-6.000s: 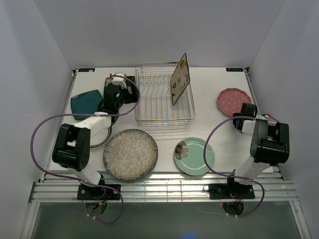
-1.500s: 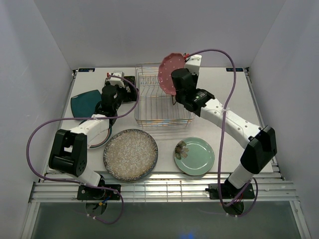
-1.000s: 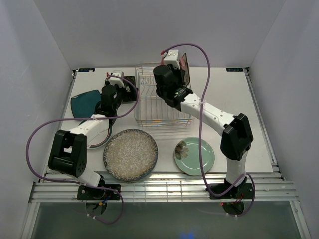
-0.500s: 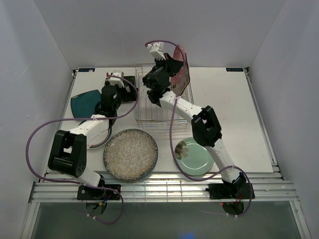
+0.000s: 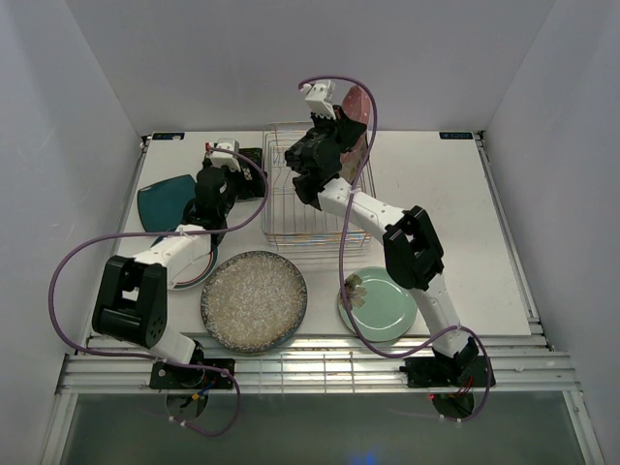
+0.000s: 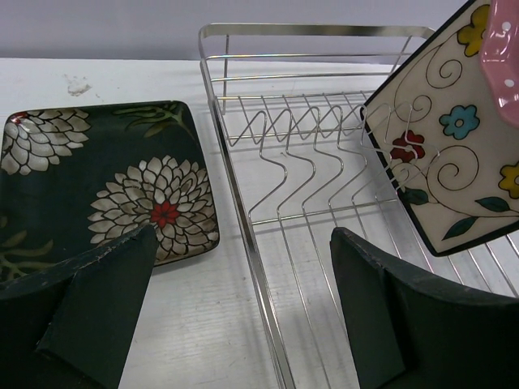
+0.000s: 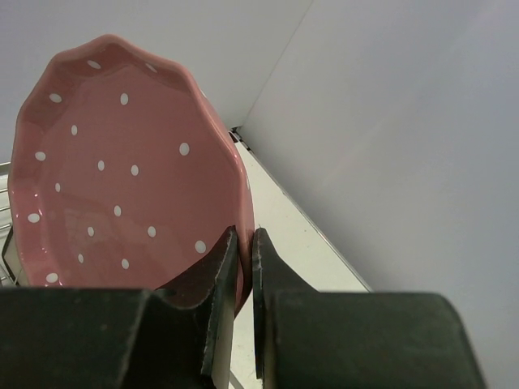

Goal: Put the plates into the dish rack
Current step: Insert the plate into the dish rack.

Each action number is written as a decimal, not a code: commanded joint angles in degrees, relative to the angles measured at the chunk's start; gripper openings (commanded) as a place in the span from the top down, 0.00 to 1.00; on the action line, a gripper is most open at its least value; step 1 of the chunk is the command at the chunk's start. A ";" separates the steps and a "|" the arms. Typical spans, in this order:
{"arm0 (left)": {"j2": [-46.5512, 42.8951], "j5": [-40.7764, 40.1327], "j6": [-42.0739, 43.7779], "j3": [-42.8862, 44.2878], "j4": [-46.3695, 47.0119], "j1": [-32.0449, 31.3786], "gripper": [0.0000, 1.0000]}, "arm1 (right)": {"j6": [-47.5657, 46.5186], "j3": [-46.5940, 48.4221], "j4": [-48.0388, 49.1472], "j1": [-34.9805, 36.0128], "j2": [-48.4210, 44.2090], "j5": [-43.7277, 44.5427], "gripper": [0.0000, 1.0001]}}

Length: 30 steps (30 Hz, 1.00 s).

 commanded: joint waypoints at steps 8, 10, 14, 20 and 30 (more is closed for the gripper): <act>-3.79 -1.66 0.04 -0.71 1.64 0.28 0.02 | 15.88 -3.41 -6.01 0.83 -8.24 -10.39 0.92; -3.79 -1.57 0.04 -0.80 1.64 0.19 0.02 | 20.63 -4.65 -12.95 0.65 -9.47 -11.63 0.92; -3.96 -1.75 0.04 -0.89 1.64 0.19 0.02 | 32.59 -5.71 -24.13 0.48 -10.53 -13.92 0.92; -4.14 -1.66 0.04 -0.98 1.82 0.28 0.02 | 32.43 -5.01 -24.14 0.13 -8.87 -13.75 0.92; -3.97 -1.48 0.13 -1.15 1.91 0.28 0.02 | 31.11 -4.92 -21.77 -1.45 -5.44 -12.34 0.92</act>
